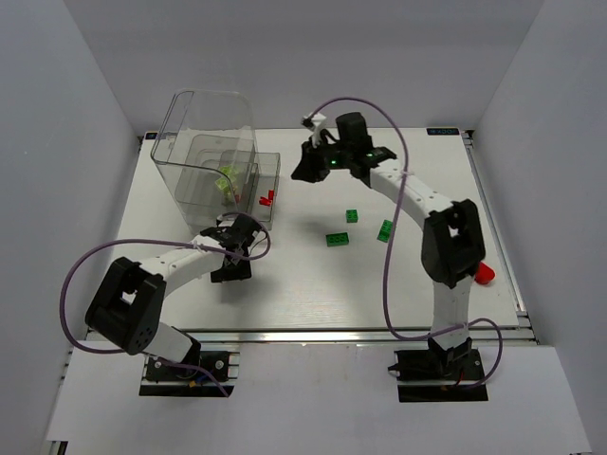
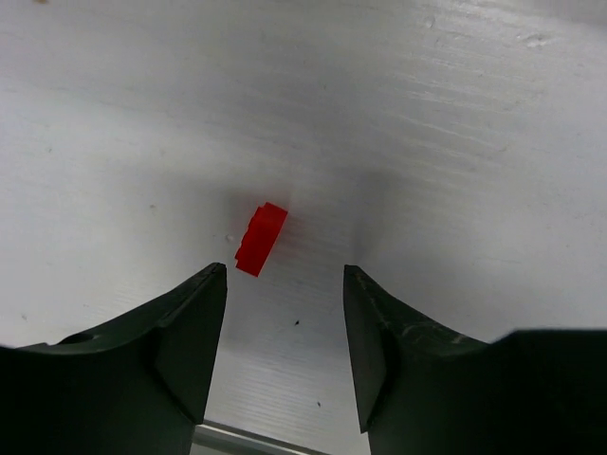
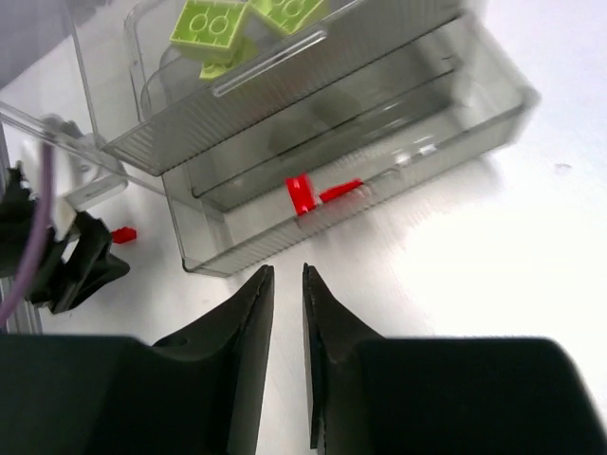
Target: Sort the legos into containers by color
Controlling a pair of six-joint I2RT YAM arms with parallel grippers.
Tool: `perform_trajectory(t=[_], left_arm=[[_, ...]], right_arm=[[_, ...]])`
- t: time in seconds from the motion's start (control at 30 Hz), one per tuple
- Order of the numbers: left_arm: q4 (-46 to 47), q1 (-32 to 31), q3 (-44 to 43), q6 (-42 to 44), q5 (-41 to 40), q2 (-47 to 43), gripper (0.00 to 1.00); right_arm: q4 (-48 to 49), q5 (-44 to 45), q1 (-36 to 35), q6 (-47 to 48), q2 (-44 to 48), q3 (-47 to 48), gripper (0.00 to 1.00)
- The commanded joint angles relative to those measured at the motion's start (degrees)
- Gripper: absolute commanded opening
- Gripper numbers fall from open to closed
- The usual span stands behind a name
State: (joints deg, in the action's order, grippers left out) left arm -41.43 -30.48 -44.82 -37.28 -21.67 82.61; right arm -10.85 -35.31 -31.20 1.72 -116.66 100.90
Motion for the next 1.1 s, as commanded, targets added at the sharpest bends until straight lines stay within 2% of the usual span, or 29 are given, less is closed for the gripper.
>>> perform_trajectory(t=[0.0,0.27,0.37,0.4,0.53,0.63,0.67,0.73,0.9,1.0,1.07], left_arm=[[2.8,0.6,-2.2,1.7,-0.7,1.5,0.61],[4.3,2.2,-1.8,2.9,0.7,2.9,0.48],[4.4,2.7,-1.4,3.3,1.6,2.4,0.35],[4.4,2.7,-1.2,3.3,2.2,2.2,0.27],[3.8,2.7,-0.9,3.4,3.3,1.0,0.13],[3.2,1.3,-1.4,4.2,4.8,-1.0,0.07],[3.2,1.3,-1.7,4.9,6.4,-3.0,0.01],[3.5,1.3,-1.5,5.5,9.2,-5.3,0.00],[7.0,0.2,-1.1,10.1,24.1,-15.8,0.00],[8.1,-1.2,-3.7,12.9,30.7,-17.5,0.00],[7.8,-1.8,-7.7,13.7,31.4,-16.5,0.00]], right_arm=[[4.5,-2.7,3.1,0.1,8.4,-7.0,0.24],[5.5,-3.4,8.7,1.7,19.1,-19.2,0.23],[5.5,-3.8,9.8,1.3,20.4,-20.7,0.22],[5.5,-3.9,9.8,1.3,20.9,-21.1,0.22],[5.1,-3.9,11.2,2.6,22.1,-22.5,0.22],[4.6,-3.7,12.1,3.9,23.6,-23.6,0.22],[4.5,-3.6,12.3,5.0,24.0,-24.6,0.22],[4.4,-3.1,13.0,5.8,25.4,-25.9,0.22],[3.6,-2.6,14.7,8.0,28.0,-29.6,0.24],[2.7,-2.2,15.4,9.8,28.9,-31.1,0.28],[0.3,-2.0,15.8,11.5,28.9,-31.1,0.33]])
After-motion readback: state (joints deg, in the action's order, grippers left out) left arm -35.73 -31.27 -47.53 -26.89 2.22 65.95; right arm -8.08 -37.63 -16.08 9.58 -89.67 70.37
